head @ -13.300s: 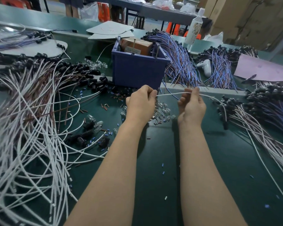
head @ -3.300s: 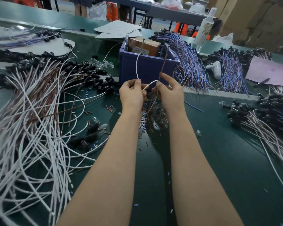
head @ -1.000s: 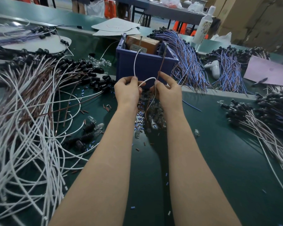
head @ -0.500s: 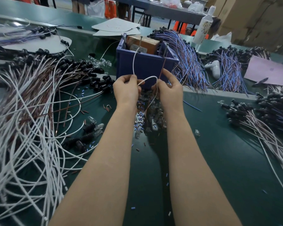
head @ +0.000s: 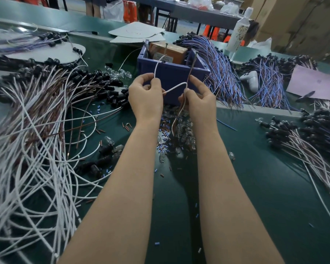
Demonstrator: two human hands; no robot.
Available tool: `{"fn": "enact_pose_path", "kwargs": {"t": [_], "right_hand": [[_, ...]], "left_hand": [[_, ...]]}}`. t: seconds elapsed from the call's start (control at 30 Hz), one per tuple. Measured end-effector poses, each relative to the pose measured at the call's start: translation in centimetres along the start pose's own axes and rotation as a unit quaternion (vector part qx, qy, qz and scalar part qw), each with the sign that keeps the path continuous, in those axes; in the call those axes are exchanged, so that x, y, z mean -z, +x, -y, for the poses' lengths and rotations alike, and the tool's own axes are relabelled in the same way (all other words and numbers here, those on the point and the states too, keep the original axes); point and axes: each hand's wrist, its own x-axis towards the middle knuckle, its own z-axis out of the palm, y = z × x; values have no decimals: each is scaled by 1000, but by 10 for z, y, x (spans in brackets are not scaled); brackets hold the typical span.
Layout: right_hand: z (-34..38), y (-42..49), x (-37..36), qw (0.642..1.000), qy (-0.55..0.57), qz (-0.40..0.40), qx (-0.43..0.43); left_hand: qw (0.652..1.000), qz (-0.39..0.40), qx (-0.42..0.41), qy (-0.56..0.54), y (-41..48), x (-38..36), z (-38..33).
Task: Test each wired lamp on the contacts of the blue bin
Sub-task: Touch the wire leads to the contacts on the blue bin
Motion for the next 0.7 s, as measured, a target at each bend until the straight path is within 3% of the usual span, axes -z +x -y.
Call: {"fn": "enact_pose_path", "kwargs": {"t": [0.3, 0.7], "right_hand": [[-2, 0, 0, 1000, 14, -1, 0], [-2, 1, 0, 1000, 24, -3, -4]], "left_hand": [[989, -21, -83, 125, -5, -1, -4], [973, -72, -141, 167, -7, 1, -3]]}}
